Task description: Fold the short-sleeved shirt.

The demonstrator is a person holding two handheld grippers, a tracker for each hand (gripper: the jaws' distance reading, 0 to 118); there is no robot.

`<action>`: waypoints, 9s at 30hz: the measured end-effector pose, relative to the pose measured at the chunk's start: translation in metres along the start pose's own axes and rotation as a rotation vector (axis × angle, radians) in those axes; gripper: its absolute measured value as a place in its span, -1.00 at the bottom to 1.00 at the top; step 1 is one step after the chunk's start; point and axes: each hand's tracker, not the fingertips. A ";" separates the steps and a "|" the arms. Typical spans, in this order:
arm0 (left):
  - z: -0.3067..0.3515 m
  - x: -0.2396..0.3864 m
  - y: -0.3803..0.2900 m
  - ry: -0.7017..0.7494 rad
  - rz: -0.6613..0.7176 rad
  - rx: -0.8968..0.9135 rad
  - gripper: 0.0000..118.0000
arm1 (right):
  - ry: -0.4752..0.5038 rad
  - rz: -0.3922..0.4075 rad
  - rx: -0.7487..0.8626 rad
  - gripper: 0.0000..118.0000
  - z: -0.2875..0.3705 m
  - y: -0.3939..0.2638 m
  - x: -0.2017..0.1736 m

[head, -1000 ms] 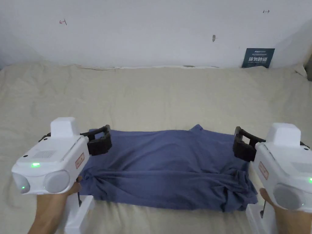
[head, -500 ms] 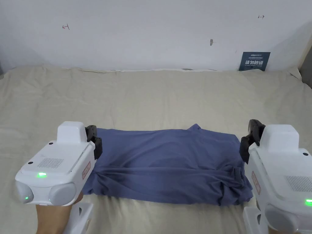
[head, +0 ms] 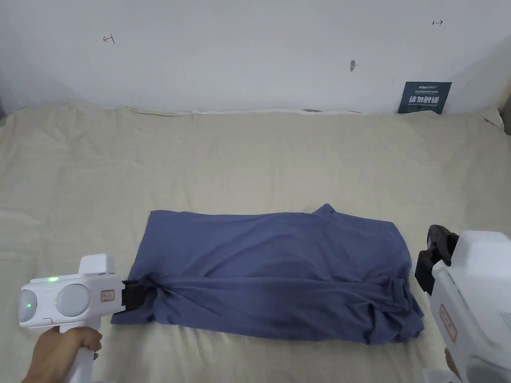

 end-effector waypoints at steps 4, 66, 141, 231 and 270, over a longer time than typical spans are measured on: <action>-0.036 -0.010 -0.004 0.040 0.030 -0.042 0.93 | -0.008 0.004 -0.038 -0.97 -0.009 -0.006 0.003; 0.102 0.018 -0.083 -0.009 0.071 0.303 0.97 | 0.018 -0.149 -0.325 0.73 0.016 -0.070 0.023; -0.027 -0.010 0.050 -0.095 0.011 0.140 -0.97 | -0.013 0.031 -0.713 -0.97 -0.263 -0.093 0.012; 0.021 -0.140 -0.094 -0.442 0.372 -0.078 0.88 | 0.027 0.039 0.039 -0.97 0.025 0.008 -0.037; 0.082 -0.054 -0.063 -0.085 -0.004 -0.027 -0.76 | 0.039 -0.013 0.014 -0.97 0.033 0.010 -0.016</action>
